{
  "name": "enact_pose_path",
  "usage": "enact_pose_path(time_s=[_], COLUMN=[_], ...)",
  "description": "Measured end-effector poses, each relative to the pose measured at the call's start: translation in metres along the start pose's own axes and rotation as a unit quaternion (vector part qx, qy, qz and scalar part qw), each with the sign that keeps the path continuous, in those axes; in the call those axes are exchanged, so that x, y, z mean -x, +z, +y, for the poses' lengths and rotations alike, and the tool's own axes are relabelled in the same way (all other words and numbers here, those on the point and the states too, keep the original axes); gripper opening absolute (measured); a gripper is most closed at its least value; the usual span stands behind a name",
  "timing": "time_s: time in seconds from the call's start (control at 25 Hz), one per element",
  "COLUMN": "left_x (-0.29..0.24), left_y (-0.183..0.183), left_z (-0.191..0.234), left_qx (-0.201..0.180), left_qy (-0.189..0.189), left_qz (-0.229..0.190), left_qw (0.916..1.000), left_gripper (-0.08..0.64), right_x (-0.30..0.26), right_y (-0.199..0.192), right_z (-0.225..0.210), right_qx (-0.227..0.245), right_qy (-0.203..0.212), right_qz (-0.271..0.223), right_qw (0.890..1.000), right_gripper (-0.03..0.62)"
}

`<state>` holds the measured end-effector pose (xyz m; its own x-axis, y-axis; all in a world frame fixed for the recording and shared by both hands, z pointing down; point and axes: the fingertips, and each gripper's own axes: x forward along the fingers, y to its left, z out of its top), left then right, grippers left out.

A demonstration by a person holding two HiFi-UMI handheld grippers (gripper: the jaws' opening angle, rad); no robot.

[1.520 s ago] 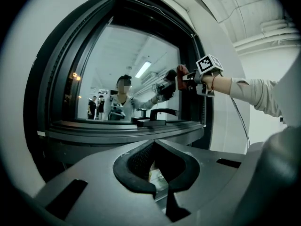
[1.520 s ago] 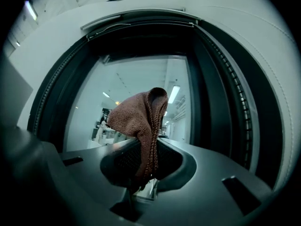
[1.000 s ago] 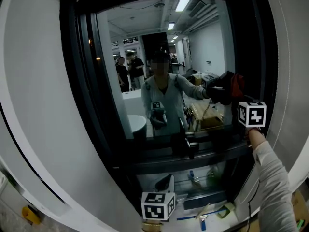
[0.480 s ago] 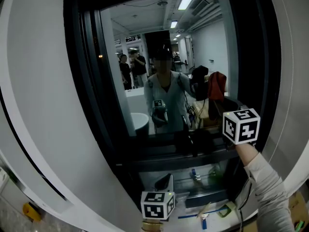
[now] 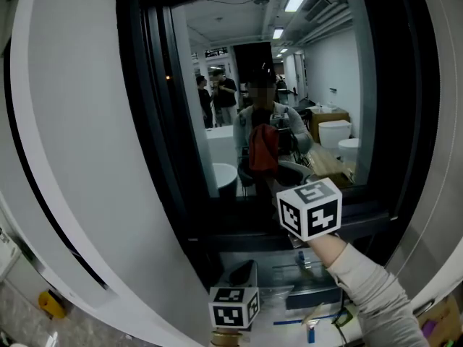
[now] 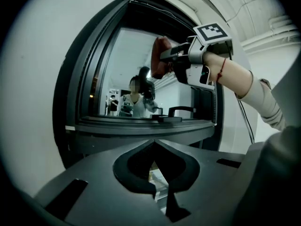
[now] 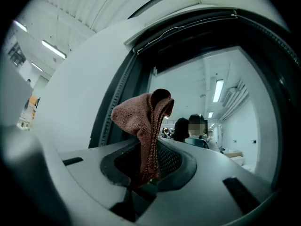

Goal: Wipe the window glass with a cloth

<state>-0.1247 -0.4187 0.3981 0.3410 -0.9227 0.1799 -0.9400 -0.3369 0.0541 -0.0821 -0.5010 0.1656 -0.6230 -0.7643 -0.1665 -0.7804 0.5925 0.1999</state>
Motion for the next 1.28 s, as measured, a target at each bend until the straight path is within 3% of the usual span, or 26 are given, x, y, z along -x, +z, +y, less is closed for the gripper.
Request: enact_pose_path(time_s=[0.2,0.4,0.76,0.92,1.28], left_x=[0.010,0.025,0.035,0.025,-0.003], left_y=[-0.004,-0.008,-0.007,-0.003,-0.005], left_z=[0.023,0.051,0.078,0.071,0.034], left_qx=[0.007,0.016,0.019,0.011,-0.002], left_qy=[0.024,0.052,0.078,0.063,0.015], left_qz=[0.001,0.002,-0.001,0.001,0.009], left_qw=[0.9997,0.9985,0.9968,0.9980,0.9999], left_gripper=[0.005,0.005,0.005,0.005,0.005], right_x=[-0.048,-0.093,-0.119,-0.113,-0.084], right_y=[-0.029,-0.055,-0.076,-0.076,-0.065], right_z=[0.059,0.087,0.062,0.044,-0.002], right_qx=[-0.003,-0.012,-0.049,-0.077,-0.066], right_qy=[0.044,0.052,0.021,0.017,-0.005], right_qz=[0.030,0.067,0.104,0.112,0.127], right_qw=[0.999,0.996,0.993,0.991,0.990], right_gripper=[0.069,0.069,0.069,0.069,0.069])
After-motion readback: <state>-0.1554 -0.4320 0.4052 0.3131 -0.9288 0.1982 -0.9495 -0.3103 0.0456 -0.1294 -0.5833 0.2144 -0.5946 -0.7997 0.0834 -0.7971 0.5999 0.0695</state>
